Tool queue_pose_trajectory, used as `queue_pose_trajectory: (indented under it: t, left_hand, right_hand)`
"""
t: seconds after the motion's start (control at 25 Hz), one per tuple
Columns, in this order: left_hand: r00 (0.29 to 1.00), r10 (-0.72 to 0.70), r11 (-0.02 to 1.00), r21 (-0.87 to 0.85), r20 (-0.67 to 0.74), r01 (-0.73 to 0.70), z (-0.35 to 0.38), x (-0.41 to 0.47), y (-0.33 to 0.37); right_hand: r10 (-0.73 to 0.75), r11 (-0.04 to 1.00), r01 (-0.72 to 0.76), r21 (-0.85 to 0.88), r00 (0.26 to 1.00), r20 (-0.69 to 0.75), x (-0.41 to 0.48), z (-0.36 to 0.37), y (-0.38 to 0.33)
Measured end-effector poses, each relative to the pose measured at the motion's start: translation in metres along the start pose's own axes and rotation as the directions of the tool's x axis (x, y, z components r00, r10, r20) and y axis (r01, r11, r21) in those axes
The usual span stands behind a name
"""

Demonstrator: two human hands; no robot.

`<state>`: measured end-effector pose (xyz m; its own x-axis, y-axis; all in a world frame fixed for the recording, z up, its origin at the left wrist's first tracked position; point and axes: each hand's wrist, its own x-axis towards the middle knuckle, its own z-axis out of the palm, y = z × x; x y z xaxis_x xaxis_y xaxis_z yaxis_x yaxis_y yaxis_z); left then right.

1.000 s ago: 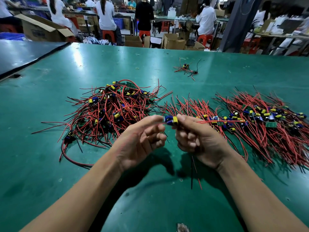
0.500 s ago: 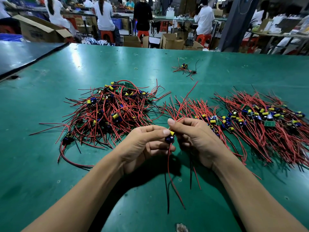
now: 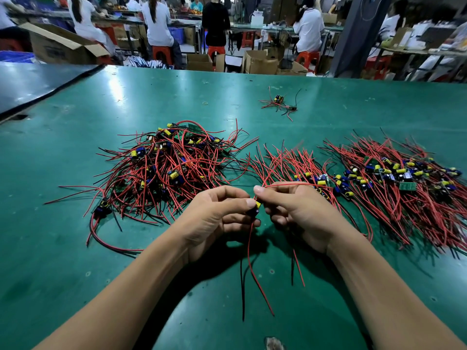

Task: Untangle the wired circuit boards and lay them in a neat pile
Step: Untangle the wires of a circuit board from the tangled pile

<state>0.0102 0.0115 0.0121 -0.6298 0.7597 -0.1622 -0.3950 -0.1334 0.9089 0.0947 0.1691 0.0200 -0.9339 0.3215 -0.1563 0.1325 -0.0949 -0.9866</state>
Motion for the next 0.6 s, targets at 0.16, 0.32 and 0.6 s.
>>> queue_pose_trajectory:
  t: [0.16,0.32,0.6]
  left_hand:
    - [0.999,-0.036,0.998,0.054,0.012,0.035,-0.0018,-0.0008,0.0001]
    - [0.998,-0.062,0.99,0.127,0.005,0.061,-0.003,-0.0002,0.0004]
    - [1.0,-0.007,0.986,0.168,-0.015,0.009,-0.0001,-0.0022,-0.0014]
  right_hand:
    - [-0.124,0.99,0.126,-0.067,0.992,0.031,0.0021,-0.0011,0.0036]
    - [-0.157,0.979,0.162,-0.124,0.986,0.055,0.0022,-0.0004,0.0063]
    - [-0.175,0.985,0.175,0.01,0.983,0.062,0.0014,0.0079,0.0084]
